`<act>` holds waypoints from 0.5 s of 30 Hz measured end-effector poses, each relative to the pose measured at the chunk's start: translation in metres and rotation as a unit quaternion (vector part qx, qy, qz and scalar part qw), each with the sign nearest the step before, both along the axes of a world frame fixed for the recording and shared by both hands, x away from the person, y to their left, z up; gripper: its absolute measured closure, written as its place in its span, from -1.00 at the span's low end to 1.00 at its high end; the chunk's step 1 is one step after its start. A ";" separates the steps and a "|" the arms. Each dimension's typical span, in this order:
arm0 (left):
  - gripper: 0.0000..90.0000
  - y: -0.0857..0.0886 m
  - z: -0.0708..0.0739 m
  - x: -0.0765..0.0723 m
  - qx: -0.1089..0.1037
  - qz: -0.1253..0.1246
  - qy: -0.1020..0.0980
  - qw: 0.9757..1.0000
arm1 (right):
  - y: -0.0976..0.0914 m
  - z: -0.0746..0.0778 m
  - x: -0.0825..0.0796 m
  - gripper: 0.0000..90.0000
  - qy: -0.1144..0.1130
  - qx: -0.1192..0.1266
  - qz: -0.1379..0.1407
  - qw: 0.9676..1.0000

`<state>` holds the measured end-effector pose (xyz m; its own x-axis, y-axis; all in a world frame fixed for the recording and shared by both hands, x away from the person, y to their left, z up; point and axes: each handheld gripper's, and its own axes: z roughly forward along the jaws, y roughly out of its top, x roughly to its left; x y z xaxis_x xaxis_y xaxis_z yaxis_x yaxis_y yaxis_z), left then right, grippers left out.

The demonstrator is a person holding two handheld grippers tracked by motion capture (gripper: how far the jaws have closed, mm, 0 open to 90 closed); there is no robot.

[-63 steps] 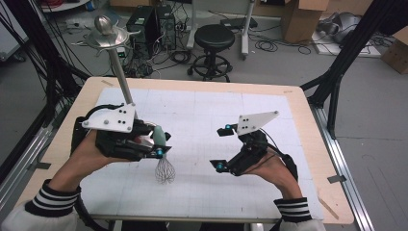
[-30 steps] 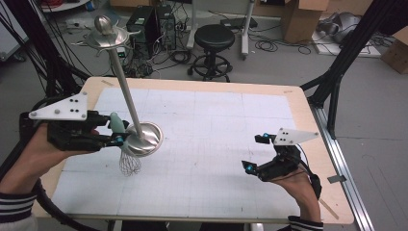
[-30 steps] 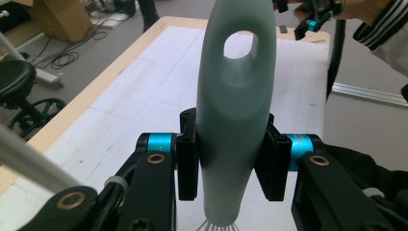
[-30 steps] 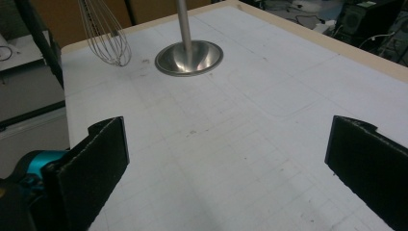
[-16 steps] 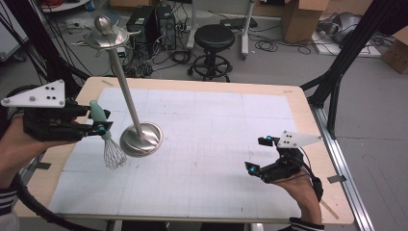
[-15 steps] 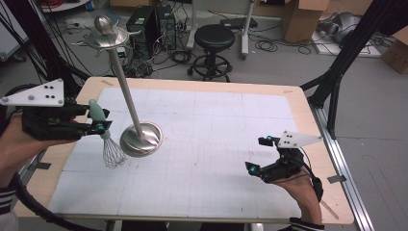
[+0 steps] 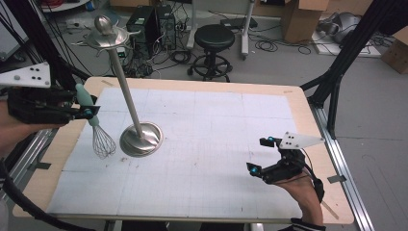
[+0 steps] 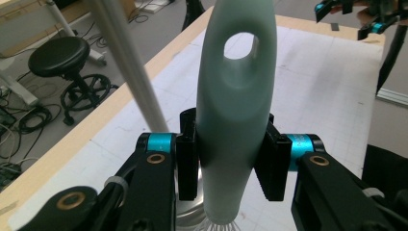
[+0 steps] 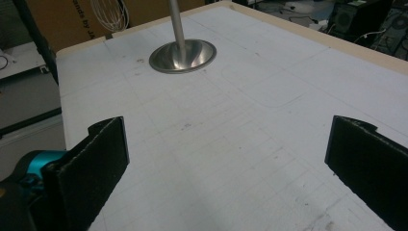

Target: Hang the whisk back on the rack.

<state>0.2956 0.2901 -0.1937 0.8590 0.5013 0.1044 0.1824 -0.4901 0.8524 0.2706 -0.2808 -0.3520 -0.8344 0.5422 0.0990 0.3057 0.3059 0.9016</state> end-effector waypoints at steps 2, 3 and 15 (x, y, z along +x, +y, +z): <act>0.47 0.003 0.003 0.004 0.001 0.002 0.003 1.000 | -0.001 -0.001 -0.001 -0.99 0.000 0.001 0.000 1.000; 0.47 0.005 0.004 0.006 0.002 0.001 0.003 1.000 | -0.002 -0.001 -0.001 -0.99 0.001 0.002 -0.001 1.000; 0.47 0.023 0.012 0.023 0.024 -0.013 0.010 1.000 | -0.008 -0.001 -0.003 -0.99 0.001 0.006 -0.008 1.000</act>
